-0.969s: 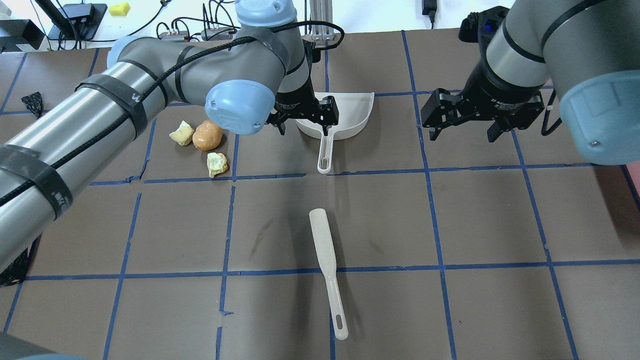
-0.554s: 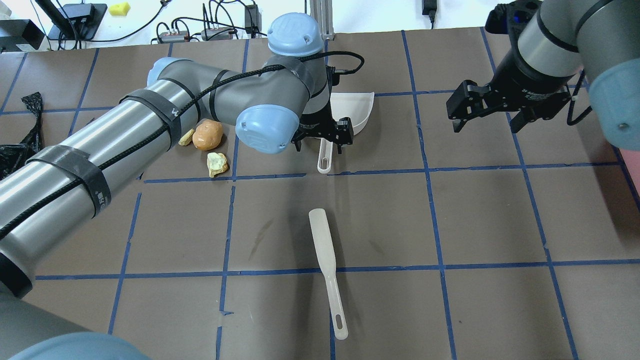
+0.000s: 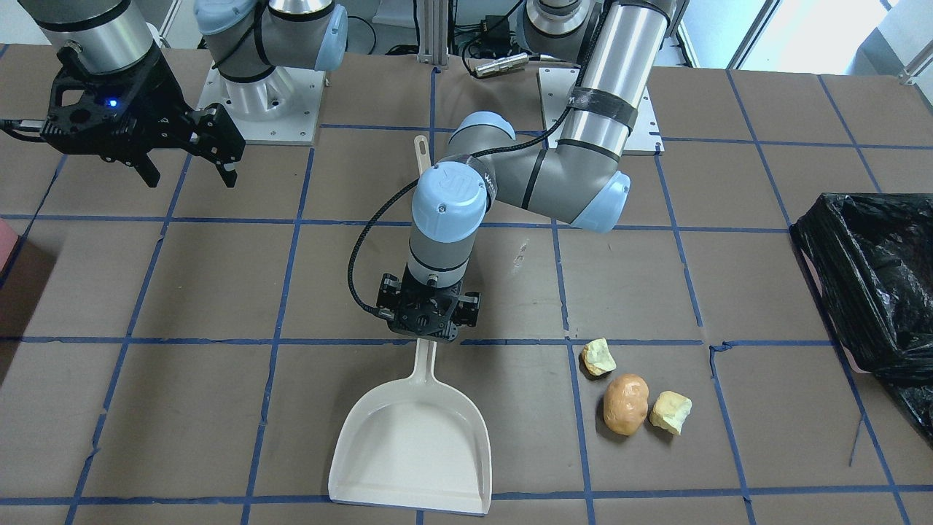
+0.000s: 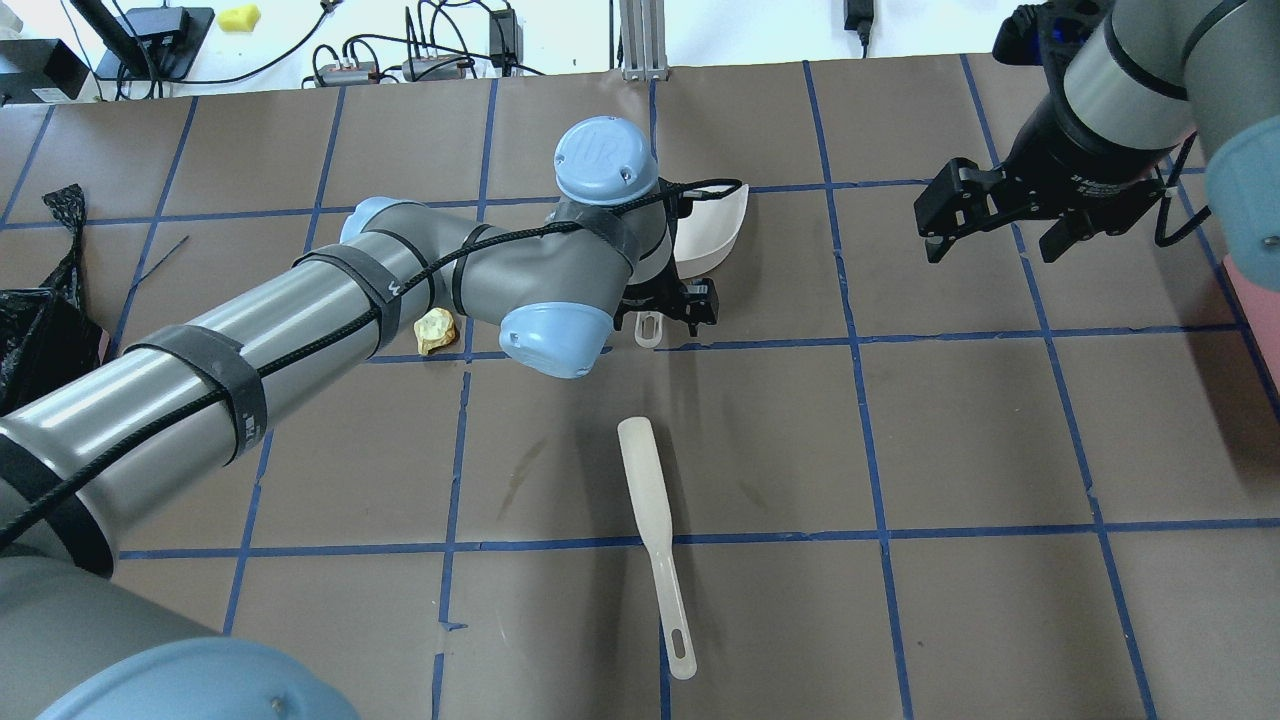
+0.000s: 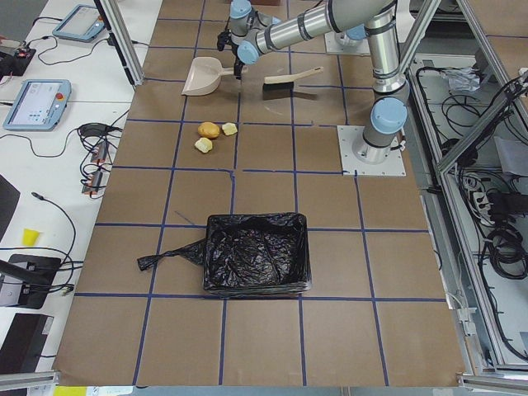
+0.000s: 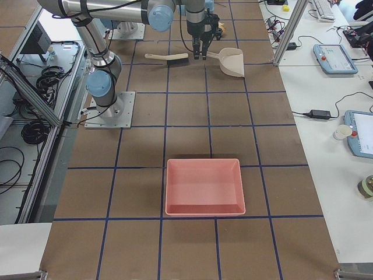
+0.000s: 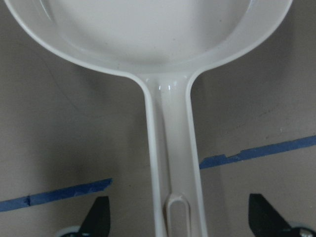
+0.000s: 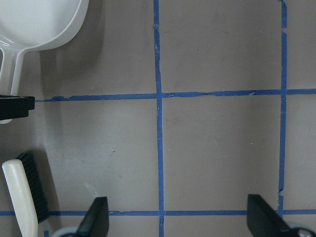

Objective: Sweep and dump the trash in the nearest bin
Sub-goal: 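Close the left gripper on the dustpan handle and lift it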

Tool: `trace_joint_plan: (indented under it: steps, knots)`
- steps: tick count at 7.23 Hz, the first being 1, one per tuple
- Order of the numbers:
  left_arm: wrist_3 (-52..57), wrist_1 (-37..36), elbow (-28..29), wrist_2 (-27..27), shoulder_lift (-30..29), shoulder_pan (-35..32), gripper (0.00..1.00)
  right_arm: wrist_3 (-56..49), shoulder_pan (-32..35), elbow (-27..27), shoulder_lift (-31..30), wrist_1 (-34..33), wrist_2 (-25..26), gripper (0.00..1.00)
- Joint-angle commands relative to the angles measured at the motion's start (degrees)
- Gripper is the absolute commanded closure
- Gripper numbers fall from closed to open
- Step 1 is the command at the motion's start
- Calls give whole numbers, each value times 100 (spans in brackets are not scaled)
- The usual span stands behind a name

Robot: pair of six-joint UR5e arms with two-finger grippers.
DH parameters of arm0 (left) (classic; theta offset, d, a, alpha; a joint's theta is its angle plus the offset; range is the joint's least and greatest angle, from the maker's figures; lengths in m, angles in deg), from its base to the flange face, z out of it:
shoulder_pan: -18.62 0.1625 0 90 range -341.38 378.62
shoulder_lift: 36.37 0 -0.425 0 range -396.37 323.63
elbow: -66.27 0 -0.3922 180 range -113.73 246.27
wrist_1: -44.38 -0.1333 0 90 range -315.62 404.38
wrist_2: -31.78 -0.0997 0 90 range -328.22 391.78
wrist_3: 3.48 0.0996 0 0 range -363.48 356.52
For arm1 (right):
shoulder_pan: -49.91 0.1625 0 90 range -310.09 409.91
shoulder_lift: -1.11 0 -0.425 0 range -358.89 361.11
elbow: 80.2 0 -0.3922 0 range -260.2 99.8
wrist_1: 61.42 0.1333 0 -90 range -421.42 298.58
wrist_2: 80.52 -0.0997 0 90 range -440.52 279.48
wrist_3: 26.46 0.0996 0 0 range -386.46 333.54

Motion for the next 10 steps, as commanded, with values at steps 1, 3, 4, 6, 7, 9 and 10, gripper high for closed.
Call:
trace_joint_plan:
  steps: [1,3,4,6,7,9,10]
  knots:
    - [38,-31,42,-2,6,-18,17,4,-3,-3,-8,10,0,0]
    - [38,-31,77,-10,32,-18,25,4,-3,6,-16,27,0,0]
    - [30,-22,8,-2,32,-18,35,4,-3,6,-16,27,0,0]
    - [56,-31,-11,-19,23,-18,35,66,58,-3,-34,45,0,0]
    - [73,13,50,-28,23,-18,55,75,59,6,-51,36,-9,0]
    - [74,48,77,-36,75,-18,89,75,59,-3,-52,54,-9,0]
    - [74,153,86,-54,119,-18,93,75,67,-3,-60,62,-9,0]
